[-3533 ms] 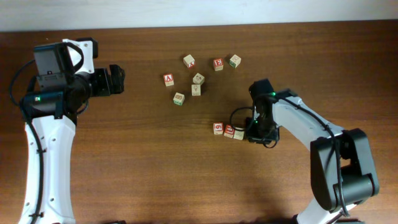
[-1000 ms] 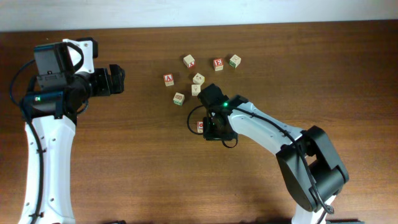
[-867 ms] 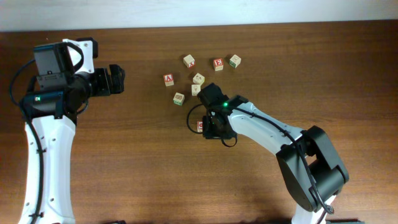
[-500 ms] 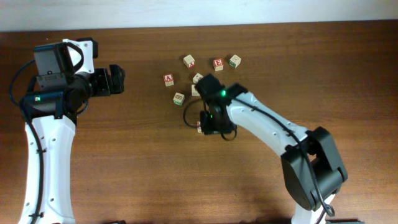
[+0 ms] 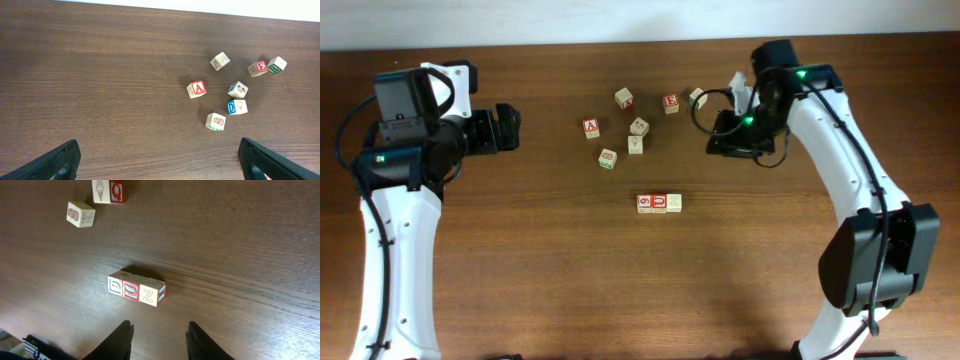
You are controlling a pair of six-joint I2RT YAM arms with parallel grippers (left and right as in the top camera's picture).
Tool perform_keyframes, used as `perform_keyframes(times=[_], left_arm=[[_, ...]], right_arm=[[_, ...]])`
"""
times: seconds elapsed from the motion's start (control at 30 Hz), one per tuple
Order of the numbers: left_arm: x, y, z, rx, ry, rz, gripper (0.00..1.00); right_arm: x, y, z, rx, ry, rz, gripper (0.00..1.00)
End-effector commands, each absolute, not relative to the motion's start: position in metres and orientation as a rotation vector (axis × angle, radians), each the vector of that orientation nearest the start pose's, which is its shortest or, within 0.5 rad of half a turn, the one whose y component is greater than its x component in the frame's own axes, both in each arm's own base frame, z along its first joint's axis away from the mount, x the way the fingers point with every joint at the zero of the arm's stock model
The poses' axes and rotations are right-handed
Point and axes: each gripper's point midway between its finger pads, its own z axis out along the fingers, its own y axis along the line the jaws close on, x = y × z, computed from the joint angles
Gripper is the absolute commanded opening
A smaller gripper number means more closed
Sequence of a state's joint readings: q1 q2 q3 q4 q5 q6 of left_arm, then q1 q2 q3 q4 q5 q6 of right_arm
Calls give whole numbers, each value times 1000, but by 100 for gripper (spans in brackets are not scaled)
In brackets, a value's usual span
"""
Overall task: Rotate 3 blocks
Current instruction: 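Bring both grippers to opposite ends of the block row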
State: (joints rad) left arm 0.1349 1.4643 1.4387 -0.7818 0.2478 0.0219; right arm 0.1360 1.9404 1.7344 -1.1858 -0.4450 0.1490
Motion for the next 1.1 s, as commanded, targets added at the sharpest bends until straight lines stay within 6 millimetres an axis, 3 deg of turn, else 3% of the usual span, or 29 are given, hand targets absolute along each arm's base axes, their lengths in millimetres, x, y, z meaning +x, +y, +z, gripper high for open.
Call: perform_keyframes(times=[0.0, 0.13, 0.2, 0.3, 0.37, 0.4, 0.5, 0.53, 0.73, 0.87, 0.9, 0.97, 1.07], left_arm=[[412, 7, 267, 0, 2319, -249, 99], [407, 6, 262, -4, 2348, -261, 99], [403, -12, 264, 46, 2340, -390, 99], [399, -37, 250, 22, 2398, -549, 86], [394, -51, 225, -27, 2505, -602, 69], [391, -58, 202, -61, 2595, -603, 49], [390, -79, 157, -105, 2745, -639, 4], [390, -92, 137, -95, 2804, -654, 0], [368, -156, 64, 91, 3022, -688, 0], [367, -189, 42, 212, 3023, -690, 0], [368, -192, 40, 215, 3020, -679, 0], [375, -178, 30, 64, 3045, -534, 0], [366, -183, 22, 11, 3069, -534, 0]], right_arm=[[379, 139, 137, -160, 2947, 813, 36], [358, 146, 105, -183, 2985, 924, 36], [349, 151, 91, -175, 2988, 993, 36], [341, 152, 69, -155, 2991, 1014, 36], [338, 151, 59, -96, 3006, 1015, 36], [338, 151, 54, -82, 3003, 1015, 32], [341, 152, 48, -34, 2989, 1015, 28], [344, 152, 48, -40, 2977, 1012, 24], [347, 152, 48, -49, 2964, 994, 21], [348, 150, 47, -47, 2967, 981, 21], [348, 150, 46, -40, 2970, 975, 20], [348, 147, 44, -1, 2985, 946, 20], [349, 146, 43, 1, 2988, 932, 18]])
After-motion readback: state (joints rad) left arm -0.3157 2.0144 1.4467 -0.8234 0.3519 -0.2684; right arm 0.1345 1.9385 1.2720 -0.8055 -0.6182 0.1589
